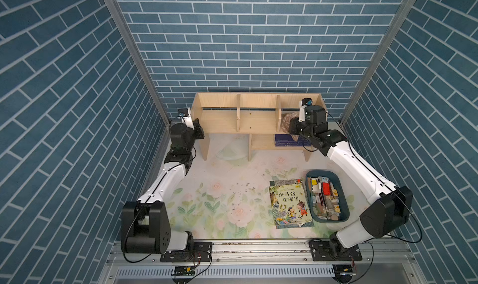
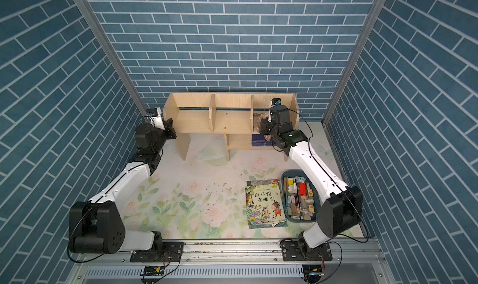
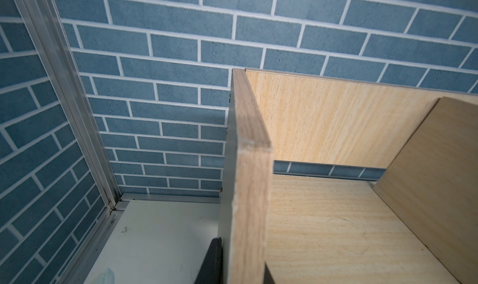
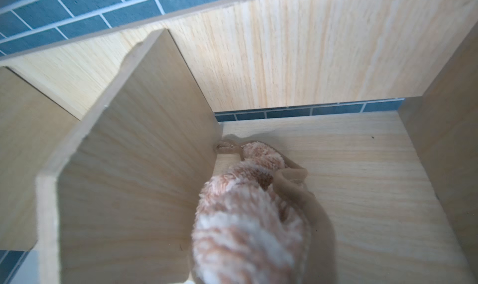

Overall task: Wipe the bookshelf clean with a cloth
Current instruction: Wipe the dust from the shelf.

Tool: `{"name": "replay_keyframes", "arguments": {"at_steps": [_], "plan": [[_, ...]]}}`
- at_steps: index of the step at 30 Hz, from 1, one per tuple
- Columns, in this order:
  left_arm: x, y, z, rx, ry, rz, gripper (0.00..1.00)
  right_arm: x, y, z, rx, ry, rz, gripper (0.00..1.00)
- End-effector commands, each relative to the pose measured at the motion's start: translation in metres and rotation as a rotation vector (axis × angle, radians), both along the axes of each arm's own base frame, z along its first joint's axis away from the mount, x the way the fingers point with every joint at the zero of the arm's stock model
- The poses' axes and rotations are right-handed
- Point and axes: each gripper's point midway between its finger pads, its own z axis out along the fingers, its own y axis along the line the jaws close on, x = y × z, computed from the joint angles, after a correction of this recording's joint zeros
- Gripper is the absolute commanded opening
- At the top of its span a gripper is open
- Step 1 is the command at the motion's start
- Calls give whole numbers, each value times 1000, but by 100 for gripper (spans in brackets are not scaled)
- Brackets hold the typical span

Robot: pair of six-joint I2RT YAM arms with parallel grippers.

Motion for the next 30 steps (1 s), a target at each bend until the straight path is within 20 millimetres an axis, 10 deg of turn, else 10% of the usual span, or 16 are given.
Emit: {"name": "replay_keyframes", "arguments": {"at_steps": [1, 4, 9, 18, 21, 30], "plan": [[-20, -78, -52, -190, 216, -265, 0, -9, -35, 4, -94, -11, -88, 0], [-20, -77, -51, -194, 217, -256, 0, -8, -60, 2, -92, 6, -130, 0], [-19, -76, -52, -192, 221, -247, 0, -7, -69, 9, -119, 8, -136, 52], [-19, -76, -51, -191, 222, -250, 0, -28, -82, 26, -156, -6, -178, 89], [-19, -76, -50, -191, 221, -250, 0, -34, -83, 22, -162, -5, -182, 85], [-20, -76, -46, -187, 213, -248, 0, -10, -45, 9, -40, 16, -66, 0]]}}
